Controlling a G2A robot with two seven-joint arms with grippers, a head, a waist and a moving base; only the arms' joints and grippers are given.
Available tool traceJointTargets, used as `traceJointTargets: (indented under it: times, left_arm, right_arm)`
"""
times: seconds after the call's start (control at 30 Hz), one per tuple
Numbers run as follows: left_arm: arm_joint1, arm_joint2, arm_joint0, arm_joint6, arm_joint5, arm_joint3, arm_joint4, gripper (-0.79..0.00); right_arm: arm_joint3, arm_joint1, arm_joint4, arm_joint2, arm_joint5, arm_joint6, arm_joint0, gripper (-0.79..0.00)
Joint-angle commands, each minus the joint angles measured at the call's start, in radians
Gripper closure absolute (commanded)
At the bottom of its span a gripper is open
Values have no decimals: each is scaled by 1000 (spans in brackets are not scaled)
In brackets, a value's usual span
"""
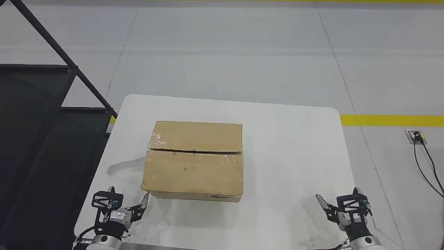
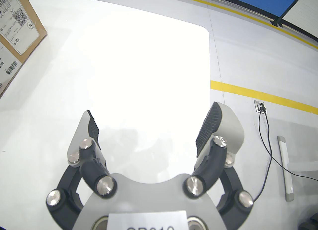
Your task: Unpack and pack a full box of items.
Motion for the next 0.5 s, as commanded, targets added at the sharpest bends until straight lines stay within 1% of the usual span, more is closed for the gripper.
traceJointTargets:
  times: [0.0, 0.4, 0.47]
  left_arm:
    - [0, 0, 0, 0, 0, 0, 0, -785]
    - [0, 0, 0, 0, 0, 0, 0, -784]
    - [0, 0, -2, 5, -2, -2, -6, -785]
  right_arm:
    - [0, 0, 0, 0, 0, 0, 0, -785]
    - [0, 0, 0, 0, 0, 0, 0, -785]
    - [-16, 0, -31, -10, 0, -13, 7, -785]
